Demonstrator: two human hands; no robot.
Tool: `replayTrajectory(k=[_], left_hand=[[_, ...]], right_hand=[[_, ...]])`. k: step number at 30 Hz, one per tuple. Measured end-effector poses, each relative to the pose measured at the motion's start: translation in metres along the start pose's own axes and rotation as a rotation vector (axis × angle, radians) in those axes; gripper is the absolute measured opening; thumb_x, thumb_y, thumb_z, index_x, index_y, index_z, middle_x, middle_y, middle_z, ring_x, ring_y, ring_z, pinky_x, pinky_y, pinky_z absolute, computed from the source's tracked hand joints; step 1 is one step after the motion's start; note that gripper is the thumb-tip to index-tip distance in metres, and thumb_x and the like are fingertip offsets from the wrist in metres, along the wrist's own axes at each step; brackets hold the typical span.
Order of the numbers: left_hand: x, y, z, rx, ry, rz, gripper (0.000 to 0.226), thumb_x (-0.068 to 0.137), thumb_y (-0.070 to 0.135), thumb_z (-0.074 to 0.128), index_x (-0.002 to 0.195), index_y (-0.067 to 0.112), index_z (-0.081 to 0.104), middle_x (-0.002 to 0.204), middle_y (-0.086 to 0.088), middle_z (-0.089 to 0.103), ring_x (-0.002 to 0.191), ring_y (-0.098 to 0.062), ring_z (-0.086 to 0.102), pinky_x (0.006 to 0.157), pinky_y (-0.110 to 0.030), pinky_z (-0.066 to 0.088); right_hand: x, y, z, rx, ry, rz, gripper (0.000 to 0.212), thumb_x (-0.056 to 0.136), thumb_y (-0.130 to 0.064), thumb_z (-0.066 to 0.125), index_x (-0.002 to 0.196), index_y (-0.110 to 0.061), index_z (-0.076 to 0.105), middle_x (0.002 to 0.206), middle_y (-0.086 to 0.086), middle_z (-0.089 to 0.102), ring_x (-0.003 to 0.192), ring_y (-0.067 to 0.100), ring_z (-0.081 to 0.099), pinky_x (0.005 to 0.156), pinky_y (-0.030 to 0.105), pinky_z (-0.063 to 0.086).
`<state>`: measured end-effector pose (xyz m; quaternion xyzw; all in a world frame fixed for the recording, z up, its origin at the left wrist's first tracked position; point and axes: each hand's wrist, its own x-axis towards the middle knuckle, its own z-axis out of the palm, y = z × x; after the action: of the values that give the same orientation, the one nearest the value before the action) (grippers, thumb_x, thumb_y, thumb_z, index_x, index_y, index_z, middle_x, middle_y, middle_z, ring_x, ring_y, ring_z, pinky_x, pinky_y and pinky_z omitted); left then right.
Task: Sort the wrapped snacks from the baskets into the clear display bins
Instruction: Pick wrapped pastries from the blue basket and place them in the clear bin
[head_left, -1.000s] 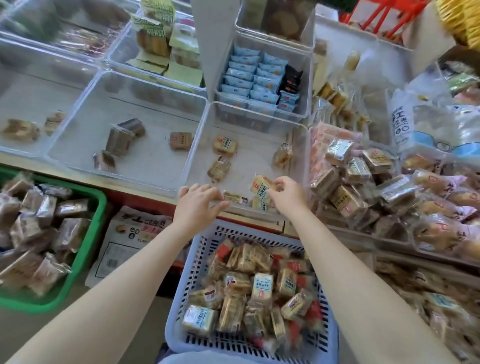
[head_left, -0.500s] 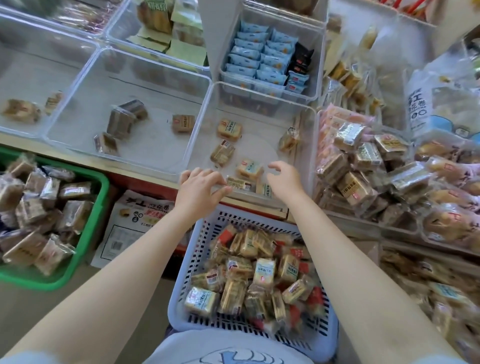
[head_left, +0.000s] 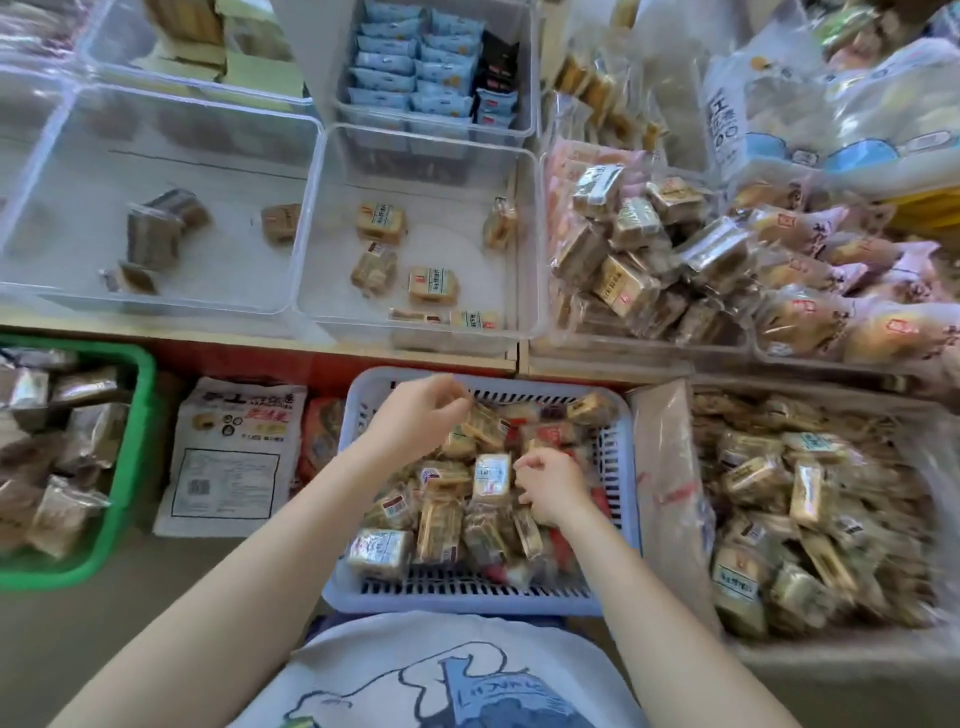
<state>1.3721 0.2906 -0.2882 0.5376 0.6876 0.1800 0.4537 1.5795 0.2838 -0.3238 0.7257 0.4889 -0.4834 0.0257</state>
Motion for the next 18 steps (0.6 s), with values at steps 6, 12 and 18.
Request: replayTrajectory(k=[6,12,18], left_hand=[[-0.029,-0.027,0.013,0.128,-0.132,-0.137,0.019,0.1,0.033,0.05,0.112,0.027,0.064,0.098,0.007,0.067,0.076,-0.02,0.068,0.066,-0.039,0.057],[-0.041,-0.038,0.01,0.058,-0.139,-0.192,0.022,0.102,0.031,0.05,0.115,0.025,0.065,0.081,0.013,0.062,0.048,0.002,0.049,0.045,-0.016,0.036],[-0.039,-0.03,0.002,-0.116,-0.099,-0.222,0.033,0.094,0.039,0.062,0.125,0.028,0.059,0.118,0.007,0.064,0.098,-0.014,0.065,0.08,-0.034,0.057]], right_hand=[[0.022,0.038,0.045,-0.168,-0.146,0.149,0.051,0.102,-0.047,0.048,0.076,-0.005,0.061,0.072,0.009,0.068,0.061,0.023,0.065,0.053,0.028,0.048],[0.025,0.039,0.048,0.217,-0.093,0.321,0.036,0.091,-0.037,0.069,0.102,-0.002,0.07,0.076,0.005,0.067,0.055,0.016,0.057,0.048,0.026,0.044],[-0.006,0.014,0.008,0.347,-0.1,0.029,0.034,0.08,-0.041,0.076,0.106,-0.022,0.064,0.105,0.001,0.07,0.091,0.023,0.07,0.072,0.037,0.06]])
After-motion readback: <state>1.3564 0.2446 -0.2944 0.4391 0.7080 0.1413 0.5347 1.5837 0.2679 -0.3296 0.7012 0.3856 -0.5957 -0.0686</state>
